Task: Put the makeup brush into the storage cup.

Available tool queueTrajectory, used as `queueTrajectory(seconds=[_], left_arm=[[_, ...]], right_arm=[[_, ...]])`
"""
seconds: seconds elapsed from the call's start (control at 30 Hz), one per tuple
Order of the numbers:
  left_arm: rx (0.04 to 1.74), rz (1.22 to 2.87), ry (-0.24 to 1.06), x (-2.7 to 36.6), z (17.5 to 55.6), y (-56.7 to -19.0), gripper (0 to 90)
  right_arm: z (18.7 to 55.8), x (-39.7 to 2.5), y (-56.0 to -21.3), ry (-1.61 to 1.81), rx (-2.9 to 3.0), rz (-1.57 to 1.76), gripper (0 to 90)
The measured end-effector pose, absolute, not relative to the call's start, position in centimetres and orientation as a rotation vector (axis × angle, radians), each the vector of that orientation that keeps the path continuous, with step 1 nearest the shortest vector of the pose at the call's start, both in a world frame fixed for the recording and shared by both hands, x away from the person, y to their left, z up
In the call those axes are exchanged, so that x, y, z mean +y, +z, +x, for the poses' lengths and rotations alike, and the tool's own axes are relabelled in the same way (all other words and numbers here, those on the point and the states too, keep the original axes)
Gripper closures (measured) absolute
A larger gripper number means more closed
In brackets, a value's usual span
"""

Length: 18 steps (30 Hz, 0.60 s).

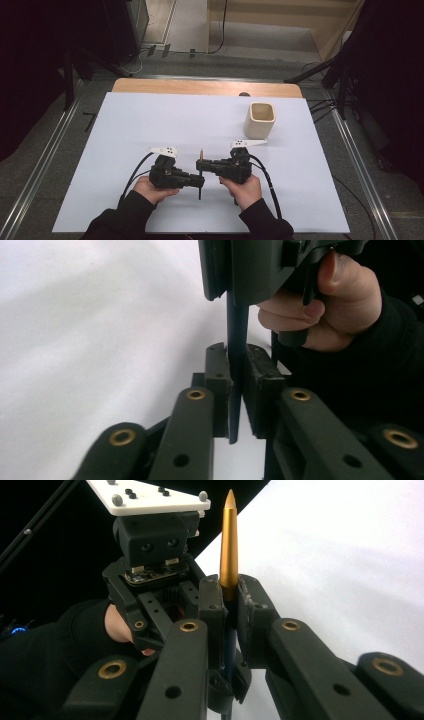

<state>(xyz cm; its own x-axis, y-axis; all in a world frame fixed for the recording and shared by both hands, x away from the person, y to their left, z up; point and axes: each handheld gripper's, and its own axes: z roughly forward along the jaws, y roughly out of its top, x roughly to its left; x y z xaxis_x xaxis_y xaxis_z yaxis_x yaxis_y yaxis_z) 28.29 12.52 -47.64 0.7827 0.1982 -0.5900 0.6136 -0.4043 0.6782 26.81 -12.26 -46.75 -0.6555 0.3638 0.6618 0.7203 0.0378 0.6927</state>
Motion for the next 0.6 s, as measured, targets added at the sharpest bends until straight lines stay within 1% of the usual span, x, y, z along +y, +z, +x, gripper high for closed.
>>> queueTrajectory(seconds=[0.1, 0.13, 0.3, 0.4, 0.6], left_arm=[[0.606, 1.988, -0.522, 12.5, 28.3, -47.7, 66.9], [0.604, 1.987, -0.518, 12.5, 28.3, -47.7, 65.3], [0.61, 1.992, -0.479, 12.8, 28.3, -47.3, 49.7], [0.619, 2.007, -0.446, 13.2, 28.3, -47.0, 43.5], [0.623, 2.007, -0.412, 14.0, 28.4, -46.7, 36.2]], right_arm=[[26.8, -12.3, -46.7, -1.651, -2.019, -1.102, 83.4], [26.8, -12.3, -46.7, -1.651, -2.022, -1.102, 83.5], [26.9, -12.5, -46.6, -1.653, -2.031, -1.108, 83.5], [26.9, -12.7, -46.6, -1.654, -2.032, -1.109, 83.4], [27.0, -13.2, -46.5, -1.655, -2.05, -1.125, 83.5]])
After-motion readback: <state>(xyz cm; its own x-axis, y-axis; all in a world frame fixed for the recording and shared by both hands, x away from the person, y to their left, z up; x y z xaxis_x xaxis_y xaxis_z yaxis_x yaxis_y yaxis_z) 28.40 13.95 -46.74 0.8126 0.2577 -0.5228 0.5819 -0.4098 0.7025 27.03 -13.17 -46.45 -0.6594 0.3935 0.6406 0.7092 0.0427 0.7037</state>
